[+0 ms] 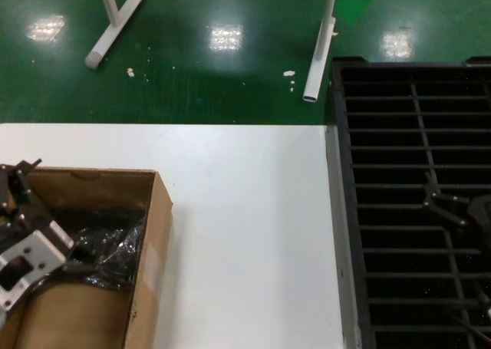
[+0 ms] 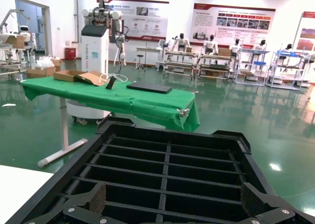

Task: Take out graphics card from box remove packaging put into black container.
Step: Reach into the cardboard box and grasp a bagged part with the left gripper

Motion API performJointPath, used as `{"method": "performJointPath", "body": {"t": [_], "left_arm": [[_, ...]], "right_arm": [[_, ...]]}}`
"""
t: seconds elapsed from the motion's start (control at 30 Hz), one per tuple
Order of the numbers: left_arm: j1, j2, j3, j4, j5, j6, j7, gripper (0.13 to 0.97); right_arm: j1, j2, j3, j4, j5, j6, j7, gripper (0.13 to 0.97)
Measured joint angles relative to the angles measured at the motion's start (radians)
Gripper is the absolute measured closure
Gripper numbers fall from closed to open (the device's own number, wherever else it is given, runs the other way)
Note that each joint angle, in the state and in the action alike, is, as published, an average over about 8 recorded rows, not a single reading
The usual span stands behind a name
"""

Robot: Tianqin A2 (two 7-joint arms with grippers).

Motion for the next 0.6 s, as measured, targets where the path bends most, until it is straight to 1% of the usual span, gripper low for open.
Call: {"method": "performJointPath", "body": {"t": [0.1,0.2,0.27,0.33,0.4,0.47,0.53,0.6], "left_arm": [[0.014,-0.075,0.017,-0.003,-0.028,0.024,0.033,0.132],[0.04,-0.146,0.018,-0.004,-0.046,0.046,0.04,0.132],[0.057,-0.182,0.018,-0.004,-0.059,0.053,0.046,0.132],[0.068,-0.207,0.022,-0.005,-0.075,0.055,0.058,0.132],[0.066,-0.216,0.034,-0.001,-0.09,0.053,0.074,0.132],[0.05,-0.212,0.057,0.01,-0.103,0.052,0.092,0.132],[0.019,-0.199,0.093,0.033,-0.113,0.055,0.109,0.132],[-0.024,-0.176,0.139,0.07,-0.12,0.064,0.125,0.132]], "right_arm": [[0.0,0.0,0.0,0.0,0.0,0.0,0.0,0.129],[0.0,0.0,0.0,0.0,0.0,0.0,0.0,0.129],[0.0,0.0,0.0,0.0,0.0,0.0,0.0,0.129],[0.0,0.0,0.0,0.0,0.0,0.0,0.0,0.129],[0.0,0.0,0.0,0.0,0.0,0.0,0.0,0.129],[0.0,0.0,0.0,0.0,0.0,0.0,0.0,0.129],[0.0,0.0,0.0,0.0,0.0,0.0,0.0,0.129],[0.0,0.0,0.0,0.0,0.0,0.0,0.0,0.129]]}}
